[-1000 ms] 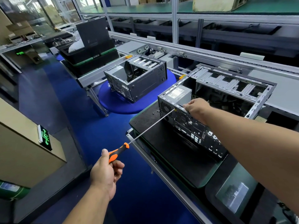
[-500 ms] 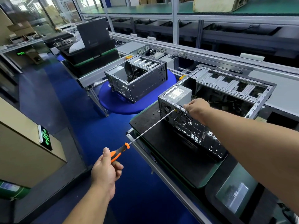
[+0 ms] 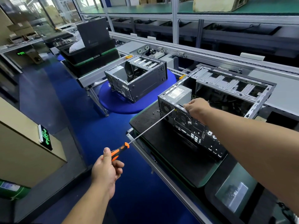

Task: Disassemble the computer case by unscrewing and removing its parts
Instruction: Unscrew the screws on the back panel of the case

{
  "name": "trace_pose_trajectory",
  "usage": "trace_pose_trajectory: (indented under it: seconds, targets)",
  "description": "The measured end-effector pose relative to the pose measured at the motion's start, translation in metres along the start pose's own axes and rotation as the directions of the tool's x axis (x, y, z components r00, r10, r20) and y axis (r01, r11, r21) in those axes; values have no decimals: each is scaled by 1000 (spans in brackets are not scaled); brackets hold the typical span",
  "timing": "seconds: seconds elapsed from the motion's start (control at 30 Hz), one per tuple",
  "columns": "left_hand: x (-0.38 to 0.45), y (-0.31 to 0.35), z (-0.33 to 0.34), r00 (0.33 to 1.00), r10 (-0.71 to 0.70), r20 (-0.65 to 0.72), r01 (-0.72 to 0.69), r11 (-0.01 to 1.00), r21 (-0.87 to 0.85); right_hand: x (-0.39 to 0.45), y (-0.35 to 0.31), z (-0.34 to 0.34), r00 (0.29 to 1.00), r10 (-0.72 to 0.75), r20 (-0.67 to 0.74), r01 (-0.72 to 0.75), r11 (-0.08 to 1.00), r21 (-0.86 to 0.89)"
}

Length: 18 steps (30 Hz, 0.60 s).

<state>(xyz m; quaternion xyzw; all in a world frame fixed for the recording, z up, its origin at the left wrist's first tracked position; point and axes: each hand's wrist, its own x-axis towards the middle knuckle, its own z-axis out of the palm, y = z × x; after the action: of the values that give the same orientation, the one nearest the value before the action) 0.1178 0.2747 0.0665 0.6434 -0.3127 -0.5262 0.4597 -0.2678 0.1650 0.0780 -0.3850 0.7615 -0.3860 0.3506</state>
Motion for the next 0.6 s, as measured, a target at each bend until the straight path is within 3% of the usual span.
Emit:
trace_pose_trajectory:
  seconds: [0.1,0.33,0.6]
  targets:
    - [-1,-2,0,999,-40,22,40,999,-9,0,0,0,1000,-2,-8,1,1000,-11]
    - [0,-1,3,997,81,18,-80,995,-58,0,1,1,1000,-16,-19,15,999,-30]
    - [3,-2,1,998,-57,-16,58,998,21,-1,0,0,999,-18,-35,16,999,-38]
